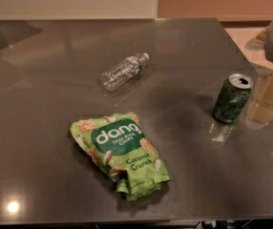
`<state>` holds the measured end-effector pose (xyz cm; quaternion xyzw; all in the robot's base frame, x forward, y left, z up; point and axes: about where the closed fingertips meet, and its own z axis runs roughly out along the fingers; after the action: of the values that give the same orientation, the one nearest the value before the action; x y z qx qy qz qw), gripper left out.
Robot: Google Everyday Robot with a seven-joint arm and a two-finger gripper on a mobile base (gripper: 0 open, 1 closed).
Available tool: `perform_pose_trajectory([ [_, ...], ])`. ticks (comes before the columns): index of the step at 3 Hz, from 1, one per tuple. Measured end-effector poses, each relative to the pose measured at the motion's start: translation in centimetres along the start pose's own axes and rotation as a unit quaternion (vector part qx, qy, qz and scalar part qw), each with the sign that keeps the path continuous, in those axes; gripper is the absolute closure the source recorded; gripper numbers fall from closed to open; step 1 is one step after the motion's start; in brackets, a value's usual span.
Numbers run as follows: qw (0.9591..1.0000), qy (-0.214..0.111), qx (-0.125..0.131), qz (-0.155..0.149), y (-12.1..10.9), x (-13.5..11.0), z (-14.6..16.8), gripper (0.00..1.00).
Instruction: Move green can near water bottle
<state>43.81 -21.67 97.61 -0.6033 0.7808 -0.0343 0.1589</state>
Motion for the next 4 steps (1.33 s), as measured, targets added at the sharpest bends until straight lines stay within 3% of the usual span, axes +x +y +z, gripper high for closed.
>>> perform_pose_trajectory([
  [1,1.0000,0.000,0.000,0.000,0.0,0.0,0.0,0.00],
  [2,0.9996,-0.013,-0.012,0.023,-1.2,0.8,0.6,0.00],
  [4,0.9940,-0.057,-0.033,0.087,-4.7,3.6,3.5,0.00],
])
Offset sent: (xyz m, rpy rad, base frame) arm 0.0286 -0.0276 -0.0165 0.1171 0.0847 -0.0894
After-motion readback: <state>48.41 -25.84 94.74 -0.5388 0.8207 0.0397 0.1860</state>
